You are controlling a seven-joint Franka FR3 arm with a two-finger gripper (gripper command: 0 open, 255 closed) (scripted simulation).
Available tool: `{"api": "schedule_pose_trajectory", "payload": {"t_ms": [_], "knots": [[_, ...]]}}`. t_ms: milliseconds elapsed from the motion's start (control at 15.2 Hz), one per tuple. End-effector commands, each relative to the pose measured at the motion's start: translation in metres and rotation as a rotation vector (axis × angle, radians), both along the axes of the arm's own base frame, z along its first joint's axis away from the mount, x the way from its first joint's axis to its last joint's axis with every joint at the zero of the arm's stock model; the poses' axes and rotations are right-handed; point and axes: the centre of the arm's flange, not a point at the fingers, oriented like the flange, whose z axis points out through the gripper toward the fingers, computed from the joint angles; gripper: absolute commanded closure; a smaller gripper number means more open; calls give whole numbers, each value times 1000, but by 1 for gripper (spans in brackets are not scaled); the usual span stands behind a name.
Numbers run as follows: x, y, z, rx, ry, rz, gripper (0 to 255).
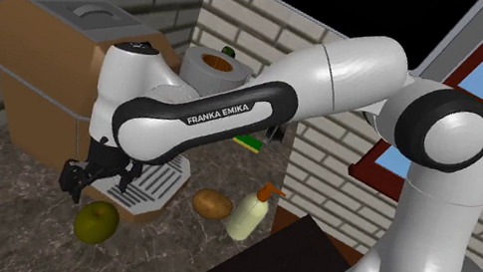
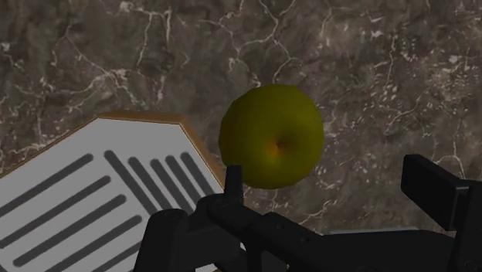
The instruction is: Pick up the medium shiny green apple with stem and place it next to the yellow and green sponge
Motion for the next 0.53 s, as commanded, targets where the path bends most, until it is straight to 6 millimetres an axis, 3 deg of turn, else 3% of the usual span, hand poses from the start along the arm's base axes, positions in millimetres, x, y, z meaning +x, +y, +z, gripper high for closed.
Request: {"api": "schedule_pose_trajectory", "payload": {"t_ms": [0, 330, 462], "knots": [[9, -6, -23, -11, 13, -13, 0], [6, -3, -52, -11, 13, -13, 0], [6, -3, -52, -11, 13, -13, 0]]}}
